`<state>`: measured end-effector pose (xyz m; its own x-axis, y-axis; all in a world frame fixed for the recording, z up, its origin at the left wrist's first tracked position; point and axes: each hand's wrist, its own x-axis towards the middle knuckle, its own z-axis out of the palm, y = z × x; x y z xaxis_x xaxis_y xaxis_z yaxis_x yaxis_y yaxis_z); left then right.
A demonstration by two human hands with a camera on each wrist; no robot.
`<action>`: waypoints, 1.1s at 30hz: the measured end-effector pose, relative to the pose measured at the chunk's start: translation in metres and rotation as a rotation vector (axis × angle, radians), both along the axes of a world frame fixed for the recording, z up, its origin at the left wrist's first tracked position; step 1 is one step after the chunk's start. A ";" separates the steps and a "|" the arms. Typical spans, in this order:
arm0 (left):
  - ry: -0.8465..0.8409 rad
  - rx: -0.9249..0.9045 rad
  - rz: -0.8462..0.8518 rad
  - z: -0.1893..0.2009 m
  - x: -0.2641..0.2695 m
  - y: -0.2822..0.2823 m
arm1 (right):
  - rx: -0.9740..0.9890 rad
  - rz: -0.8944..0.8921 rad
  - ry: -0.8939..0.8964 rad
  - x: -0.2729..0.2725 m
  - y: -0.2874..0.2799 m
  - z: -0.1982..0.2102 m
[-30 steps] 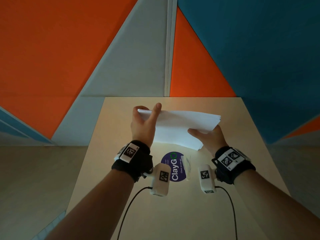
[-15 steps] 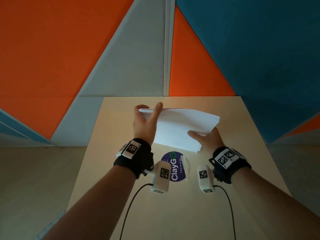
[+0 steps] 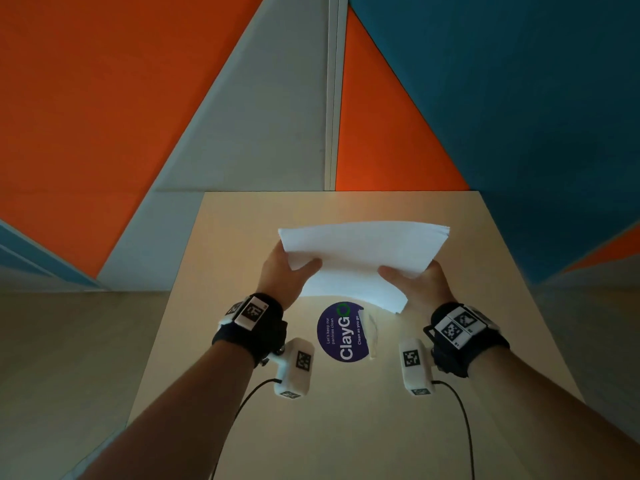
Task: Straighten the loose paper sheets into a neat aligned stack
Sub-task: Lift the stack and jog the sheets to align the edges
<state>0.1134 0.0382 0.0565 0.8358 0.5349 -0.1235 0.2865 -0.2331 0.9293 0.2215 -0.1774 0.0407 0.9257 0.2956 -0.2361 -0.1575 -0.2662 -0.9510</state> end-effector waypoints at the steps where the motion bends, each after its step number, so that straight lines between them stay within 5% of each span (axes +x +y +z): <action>1: 0.033 0.040 -0.009 0.000 0.001 -0.002 | -0.002 -0.001 -0.002 -0.001 0.000 0.000; 5: -0.006 0.189 -0.017 0.010 0.002 -0.012 | 0.028 -0.045 0.010 -0.003 0.003 0.005; 17: 0.046 -0.034 -0.022 -0.018 -0.024 -0.023 | -0.084 -0.024 0.052 -0.020 -0.013 -0.021; 25: 0.063 -0.131 -0.011 -0.019 -0.027 -0.020 | -0.139 0.068 0.020 -0.025 -0.017 -0.002; 29: 0.066 -0.126 -0.039 -0.019 -0.025 -0.015 | 0.093 0.064 -0.243 -0.018 -0.023 0.059; 33: 0.079 -0.101 -0.074 -0.015 -0.025 -0.014 | -0.096 0.217 -0.667 -0.003 -0.025 0.104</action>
<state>0.0889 0.0240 0.0416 0.8583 0.4536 -0.2401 0.3447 -0.1628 0.9245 0.2187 -0.2021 0.1445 0.8043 0.4963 0.3269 0.5170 -0.3131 -0.7967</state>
